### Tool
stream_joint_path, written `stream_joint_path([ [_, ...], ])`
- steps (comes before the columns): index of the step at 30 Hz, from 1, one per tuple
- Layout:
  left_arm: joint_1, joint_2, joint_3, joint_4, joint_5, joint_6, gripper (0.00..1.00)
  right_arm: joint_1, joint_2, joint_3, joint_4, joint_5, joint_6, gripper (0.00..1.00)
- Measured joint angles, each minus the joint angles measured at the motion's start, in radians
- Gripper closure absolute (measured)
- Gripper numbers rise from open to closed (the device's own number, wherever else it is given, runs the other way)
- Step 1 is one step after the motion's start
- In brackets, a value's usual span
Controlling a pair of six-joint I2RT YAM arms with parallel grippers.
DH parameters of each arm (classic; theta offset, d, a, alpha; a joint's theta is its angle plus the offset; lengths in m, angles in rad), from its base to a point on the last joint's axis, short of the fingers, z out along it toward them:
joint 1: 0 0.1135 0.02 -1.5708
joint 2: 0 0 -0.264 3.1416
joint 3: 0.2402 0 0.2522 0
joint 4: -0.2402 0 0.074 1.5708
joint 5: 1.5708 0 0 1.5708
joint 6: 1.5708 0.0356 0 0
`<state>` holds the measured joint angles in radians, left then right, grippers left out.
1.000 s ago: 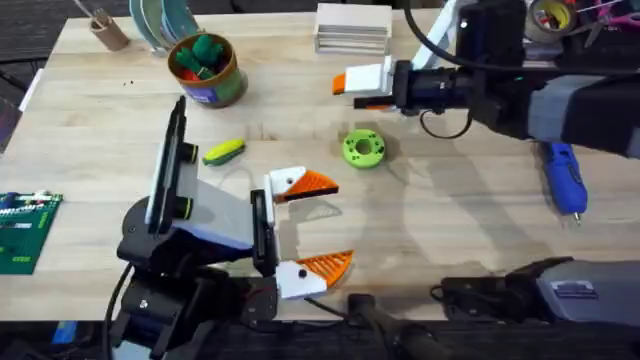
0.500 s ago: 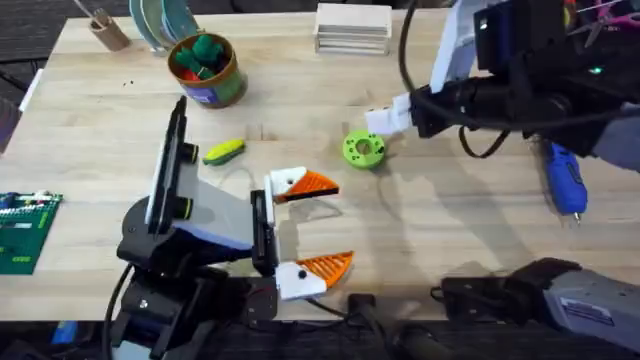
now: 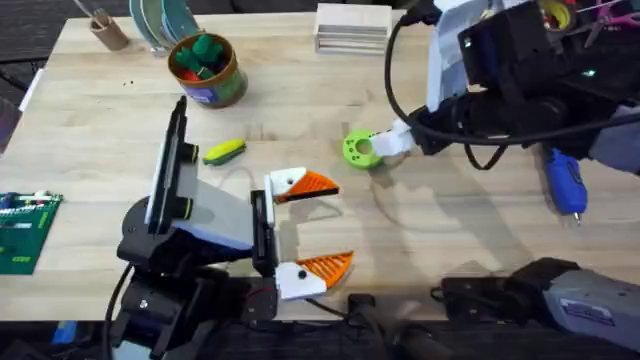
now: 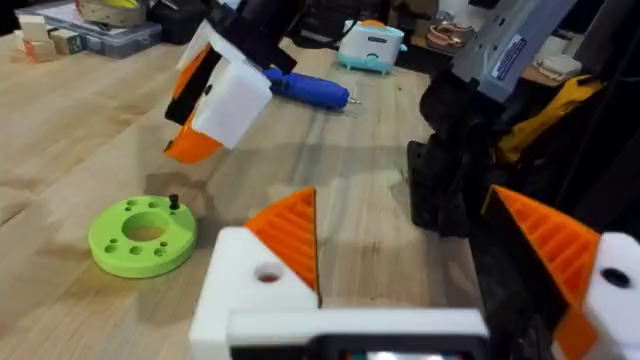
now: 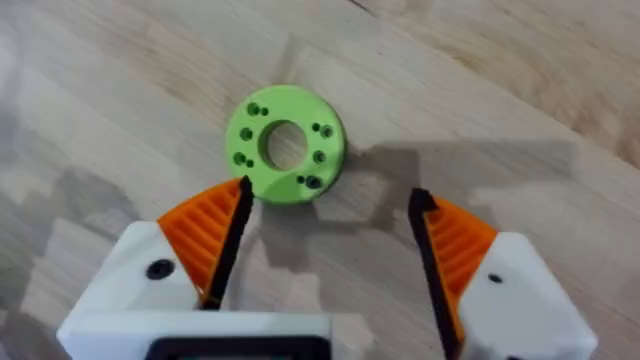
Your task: Pick up the gripper from the table and insert it into the empty holder that is missing its gripper. Then pick up a screw, insert it into the mounting hole, and use the screwdriver to tighten it. Finally, clean up the table by picking up the vegetable and placing it into the bucket.
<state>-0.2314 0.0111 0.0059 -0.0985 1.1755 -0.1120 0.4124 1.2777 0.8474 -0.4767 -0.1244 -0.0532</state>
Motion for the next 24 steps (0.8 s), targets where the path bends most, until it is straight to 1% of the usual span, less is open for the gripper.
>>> stream_joint_path([
  [4,0.0,0.0,0.0,0.0,0.0,0.0,0.008,0.011,0.015,0.001,0.005,-0.042,0.0,0.008],
  [9,0.0,0.0,0.0,0.0,0.0,0.0,0.008,0.025,0.073,0.001,0.006,-0.061,-0.007,0.025],
  [15,0.0,0.0,0.0,0.0,0.0,0.0,0.008,0.025,0.126,0.001,0.013,-0.064,-0.008,0.158],
  [19,0.0,0.0,0.0,0.0,0.003,0.0,0.007,0.026,0.156,0.001,0.032,-0.064,-0.011,0.267],
  [24,0.0,0.0,0.0,0.0,0.003,0.0,0.008,0.035,0.194,0.001,0.051,-0.064,-0.011,0.347],
])
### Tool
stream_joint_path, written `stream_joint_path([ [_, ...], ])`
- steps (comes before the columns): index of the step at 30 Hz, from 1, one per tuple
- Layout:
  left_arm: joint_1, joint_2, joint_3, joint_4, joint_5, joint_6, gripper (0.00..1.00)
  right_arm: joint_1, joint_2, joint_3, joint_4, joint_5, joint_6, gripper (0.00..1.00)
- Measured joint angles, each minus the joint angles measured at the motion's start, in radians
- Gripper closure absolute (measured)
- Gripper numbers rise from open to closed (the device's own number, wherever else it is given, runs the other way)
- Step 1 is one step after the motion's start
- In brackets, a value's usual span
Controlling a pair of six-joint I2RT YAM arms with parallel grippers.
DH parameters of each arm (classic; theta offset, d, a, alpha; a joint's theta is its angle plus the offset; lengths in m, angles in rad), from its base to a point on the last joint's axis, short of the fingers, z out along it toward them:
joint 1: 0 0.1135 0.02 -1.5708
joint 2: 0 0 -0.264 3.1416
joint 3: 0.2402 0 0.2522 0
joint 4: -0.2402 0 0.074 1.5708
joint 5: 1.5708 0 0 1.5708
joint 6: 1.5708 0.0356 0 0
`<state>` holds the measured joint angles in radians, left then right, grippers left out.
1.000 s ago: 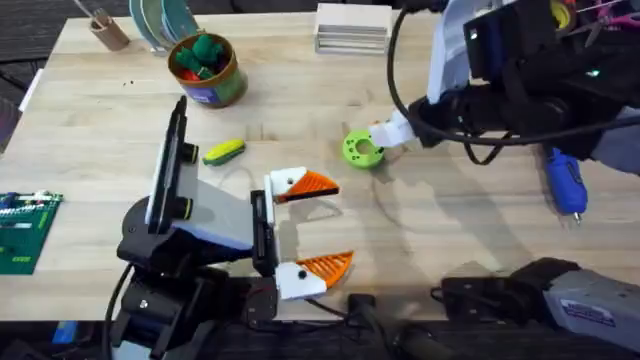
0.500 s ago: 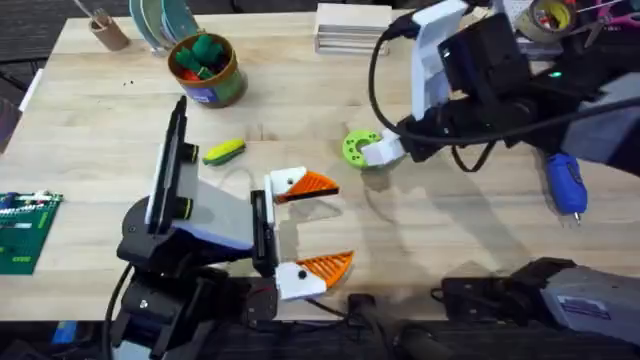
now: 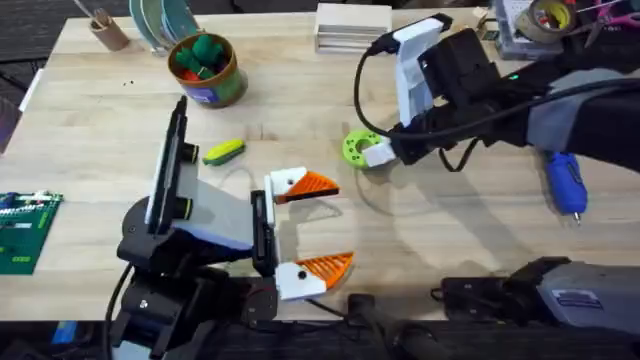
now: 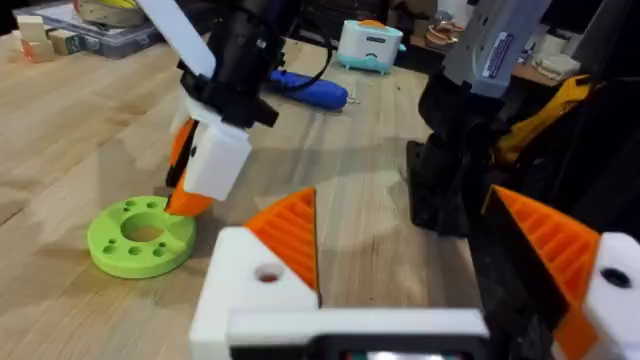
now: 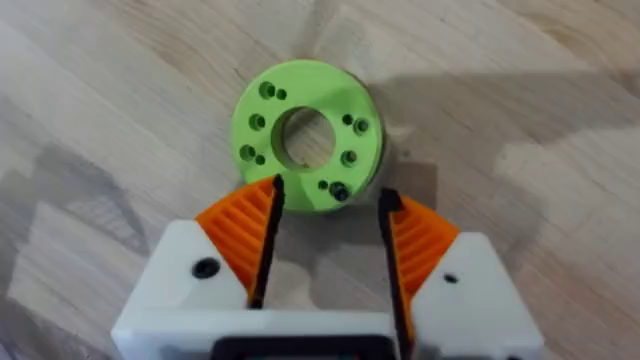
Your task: Pick up the gripper from the table and insert it into the empty holder that is missing its gripper. Then pick up a screw, insert it into the mounting hole, and use the screwdriver to tighten it. Finally, clean up the table by picking up the vegetable and placing it into the bucket.
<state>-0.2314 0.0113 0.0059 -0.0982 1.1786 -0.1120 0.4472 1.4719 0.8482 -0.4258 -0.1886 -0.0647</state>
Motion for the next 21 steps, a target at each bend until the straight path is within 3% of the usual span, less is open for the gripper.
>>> stream_joint_path([
  [13,0.0,0.0,0.0,0.0,0.0,0.0,0.008,0.002,0.031,0.0,0.049,0.0,-0.003,0.626],
  [21,0.0,0.0,0.0,0.0,0.0,0.0,0.009,0.002,0.031,0.0,0.049,0.0,-0.004,0.646],
])
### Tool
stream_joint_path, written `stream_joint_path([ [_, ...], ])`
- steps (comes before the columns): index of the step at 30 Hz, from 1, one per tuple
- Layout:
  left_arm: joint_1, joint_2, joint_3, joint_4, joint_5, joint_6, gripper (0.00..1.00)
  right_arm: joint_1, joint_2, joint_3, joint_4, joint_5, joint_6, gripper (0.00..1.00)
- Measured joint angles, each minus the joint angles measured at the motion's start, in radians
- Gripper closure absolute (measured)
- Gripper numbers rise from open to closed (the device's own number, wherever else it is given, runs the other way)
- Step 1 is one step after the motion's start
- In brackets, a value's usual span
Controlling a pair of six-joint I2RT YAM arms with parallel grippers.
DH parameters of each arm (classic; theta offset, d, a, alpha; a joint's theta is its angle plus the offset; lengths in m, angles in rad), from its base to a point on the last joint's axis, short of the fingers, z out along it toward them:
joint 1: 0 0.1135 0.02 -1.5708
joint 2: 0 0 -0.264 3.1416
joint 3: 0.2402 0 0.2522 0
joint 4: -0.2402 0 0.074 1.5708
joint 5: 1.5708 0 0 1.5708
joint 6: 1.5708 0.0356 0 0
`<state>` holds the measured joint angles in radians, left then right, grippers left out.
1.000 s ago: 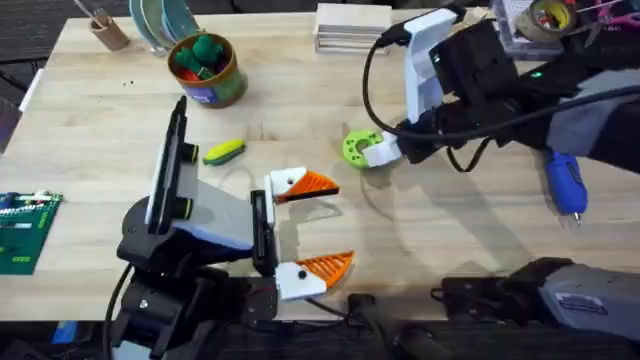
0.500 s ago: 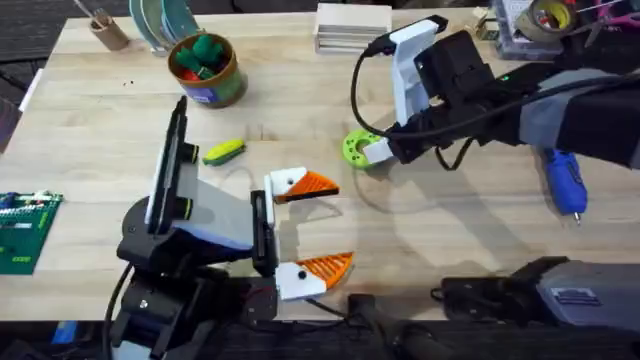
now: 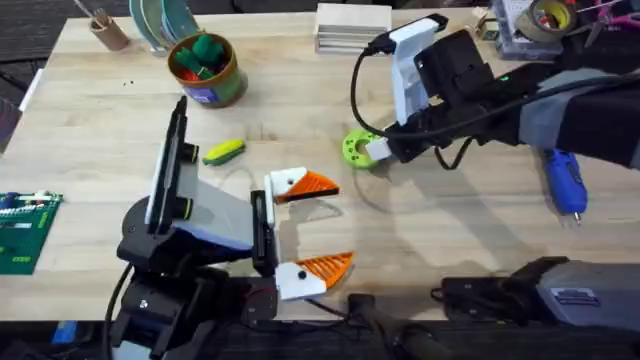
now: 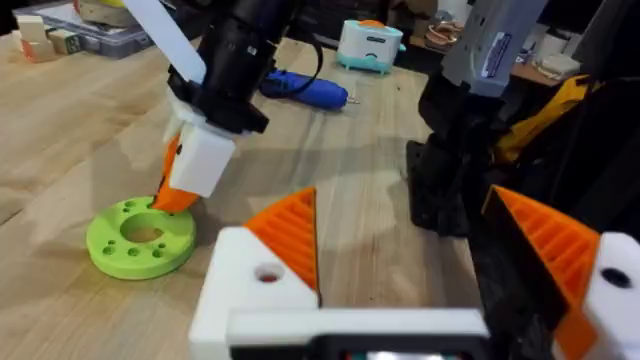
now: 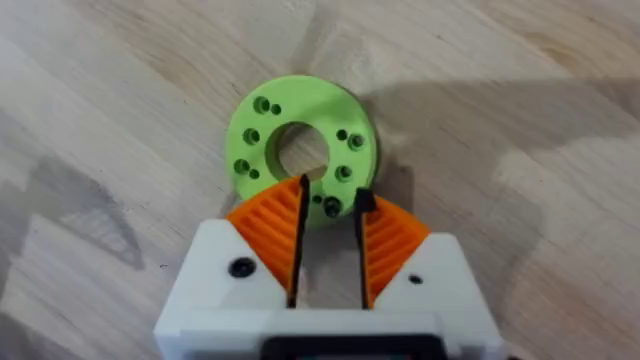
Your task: Pick up the gripper from the table and insert it into the empty holder that is missing its gripper. Then pick up a screw, insert it into the mounting hole, and use the screwdriver to tighten it. Finally, clean up the table by picking up the vegetable and placing it into the bucket.
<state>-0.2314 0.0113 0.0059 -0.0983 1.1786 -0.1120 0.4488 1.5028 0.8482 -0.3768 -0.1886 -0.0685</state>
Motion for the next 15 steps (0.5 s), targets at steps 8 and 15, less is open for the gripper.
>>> stream_joint_path([
  [8,0.0,0.0,0.0,0.0,0.0,0.0,0.009,0.0,0.0,0.0,-0.006,0.0,0.0,0.679],
  [15,0.0,0.0,0.0,0.0,0.0,0.0,0.008,0.0,0.0,0.0,-0.007,0.0,0.0,0.685],
])
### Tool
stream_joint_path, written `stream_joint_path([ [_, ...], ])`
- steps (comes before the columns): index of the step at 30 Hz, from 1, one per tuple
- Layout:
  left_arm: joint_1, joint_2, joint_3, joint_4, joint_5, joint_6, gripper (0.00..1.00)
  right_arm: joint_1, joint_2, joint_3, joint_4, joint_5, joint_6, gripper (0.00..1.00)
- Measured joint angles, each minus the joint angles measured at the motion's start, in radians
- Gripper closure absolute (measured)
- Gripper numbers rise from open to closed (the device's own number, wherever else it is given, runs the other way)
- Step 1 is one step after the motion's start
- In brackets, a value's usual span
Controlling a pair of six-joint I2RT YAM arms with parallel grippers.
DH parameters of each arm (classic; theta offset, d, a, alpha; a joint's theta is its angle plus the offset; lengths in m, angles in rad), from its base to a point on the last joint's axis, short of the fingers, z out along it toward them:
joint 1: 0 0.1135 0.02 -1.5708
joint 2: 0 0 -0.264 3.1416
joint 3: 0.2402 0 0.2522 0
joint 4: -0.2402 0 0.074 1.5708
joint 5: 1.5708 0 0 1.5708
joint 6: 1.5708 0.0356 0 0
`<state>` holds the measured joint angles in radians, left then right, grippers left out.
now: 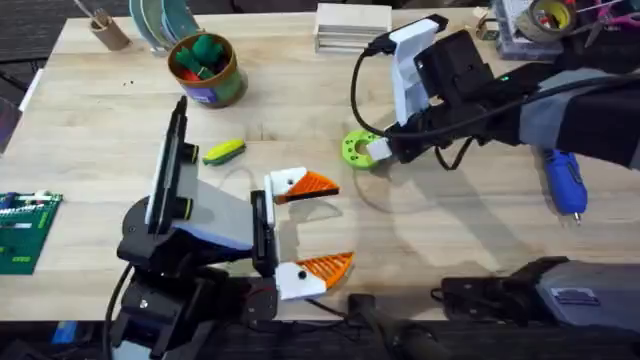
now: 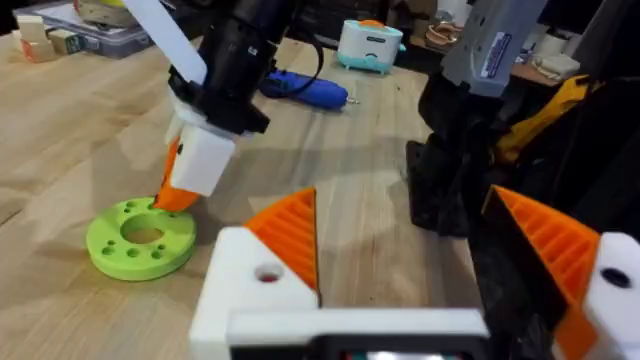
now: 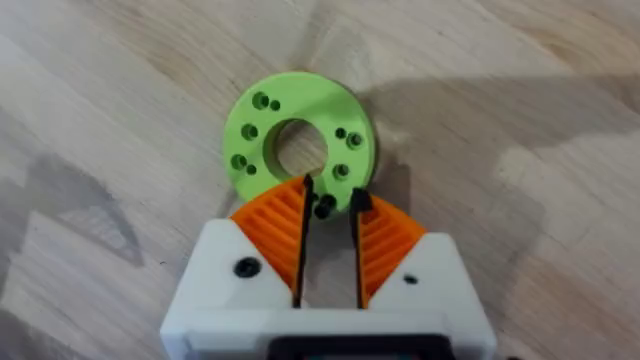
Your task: Pick up the gripper from the table and insert it into the empty holder that is missing its gripper. Then pick up a screw, insert it into the mounting hole, and use the screwdriver to tighten it. Finally, clean up the table by picking up the vegetable and placing it into the bucket.
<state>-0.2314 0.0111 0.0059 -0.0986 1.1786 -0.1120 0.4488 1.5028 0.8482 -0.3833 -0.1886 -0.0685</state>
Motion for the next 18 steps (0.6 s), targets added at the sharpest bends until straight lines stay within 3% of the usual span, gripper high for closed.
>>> stream_joint_path([
  [18,0.0,0.0,0.0,0.0,0.0,0.0,0.008,0.016,0.0,0.001,-0.017,0.031,0.0,0.749],
])
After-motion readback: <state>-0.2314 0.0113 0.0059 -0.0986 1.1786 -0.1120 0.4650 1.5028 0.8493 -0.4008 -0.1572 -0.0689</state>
